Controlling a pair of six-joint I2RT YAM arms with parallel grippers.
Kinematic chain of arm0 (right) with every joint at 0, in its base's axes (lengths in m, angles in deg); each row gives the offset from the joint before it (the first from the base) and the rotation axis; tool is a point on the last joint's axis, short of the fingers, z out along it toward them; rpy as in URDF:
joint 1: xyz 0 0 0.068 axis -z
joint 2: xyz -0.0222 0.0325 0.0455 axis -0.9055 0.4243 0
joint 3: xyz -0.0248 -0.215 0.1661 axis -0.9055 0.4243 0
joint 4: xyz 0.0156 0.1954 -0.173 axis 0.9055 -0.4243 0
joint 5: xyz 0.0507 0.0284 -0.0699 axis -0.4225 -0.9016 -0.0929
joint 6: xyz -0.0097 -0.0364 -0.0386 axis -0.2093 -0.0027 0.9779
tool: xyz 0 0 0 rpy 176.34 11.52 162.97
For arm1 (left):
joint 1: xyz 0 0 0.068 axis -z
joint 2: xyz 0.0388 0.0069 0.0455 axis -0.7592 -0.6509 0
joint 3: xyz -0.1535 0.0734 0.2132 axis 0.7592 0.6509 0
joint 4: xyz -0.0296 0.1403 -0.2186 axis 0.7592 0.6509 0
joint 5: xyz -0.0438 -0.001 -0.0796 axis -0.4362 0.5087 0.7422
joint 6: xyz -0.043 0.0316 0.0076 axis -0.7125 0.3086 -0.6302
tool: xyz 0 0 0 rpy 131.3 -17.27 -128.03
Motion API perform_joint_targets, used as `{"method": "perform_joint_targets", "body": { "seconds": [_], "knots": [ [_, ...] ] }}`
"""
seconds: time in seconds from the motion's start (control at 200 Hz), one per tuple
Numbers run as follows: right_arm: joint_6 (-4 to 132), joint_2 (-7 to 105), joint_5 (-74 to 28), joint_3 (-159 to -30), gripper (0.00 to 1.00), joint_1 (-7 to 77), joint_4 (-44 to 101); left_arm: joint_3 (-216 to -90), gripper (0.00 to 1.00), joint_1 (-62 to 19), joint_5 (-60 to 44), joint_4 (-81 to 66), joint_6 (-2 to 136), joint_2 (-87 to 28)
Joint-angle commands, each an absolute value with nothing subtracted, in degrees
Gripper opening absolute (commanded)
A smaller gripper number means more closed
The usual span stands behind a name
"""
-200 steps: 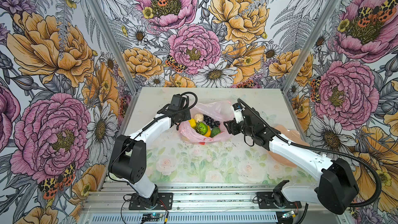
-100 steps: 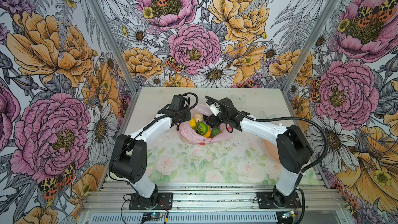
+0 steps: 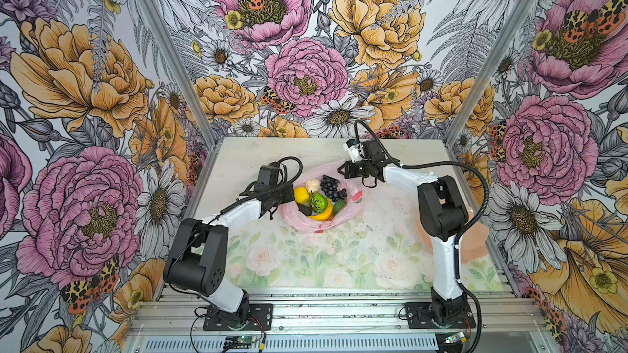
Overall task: Take fruits out of the plastic bag
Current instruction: Spread open the plastic bag at the center of the table.
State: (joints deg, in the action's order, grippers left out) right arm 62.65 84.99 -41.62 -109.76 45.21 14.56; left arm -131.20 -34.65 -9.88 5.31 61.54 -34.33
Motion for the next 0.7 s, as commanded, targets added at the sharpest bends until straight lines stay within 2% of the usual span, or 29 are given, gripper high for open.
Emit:
{"method": "perform_joint_targets", "body": {
  "seconds": [0.0,0.105,0.25,0.33,0.555,0.605,0.691],
  "knots": [
    [57.55,85.38,-39.43,-112.02,0.00,47.30,15.18,-130.65,0.00,-36.21,-10.27,3.25,60.42,-32.22],
    [57.00,84.51,-40.24,-112.40,0.00,46.84,14.91,-132.12,0.00,-35.32,-9.83,3.74,60.23,-33.19],
    [56.90,76.54,-34.86,-107.44,0.44,45.90,12.59,-135.59,0.00,-32.00,-12.72,7.90,61.48,-34.49],
    [56.07,71.64,-31.64,-103.97,0.56,45.88,10.86,-136.79,0.00,-30.66,-14.49,9.89,61.88,-34.89],
    [55.55,60.52,-21.87,-92.42,0.67,43.01,7.68,-137.70,0.00,-28.50,-17.53,12.59,61.73,-35.57],
    [55.30,58.75,-19.26,-89.91,0.75,41.80,7.28,-138.06,0.00,-28.02,-17.85,13.20,61.88,-36.02],
    [54.01,57.10,-15.95,-86.63,0.76,39.92,7.02,-138.24,0.00,-27.42,-18.37,13.75,61.95,-36.56]
  ]
}}
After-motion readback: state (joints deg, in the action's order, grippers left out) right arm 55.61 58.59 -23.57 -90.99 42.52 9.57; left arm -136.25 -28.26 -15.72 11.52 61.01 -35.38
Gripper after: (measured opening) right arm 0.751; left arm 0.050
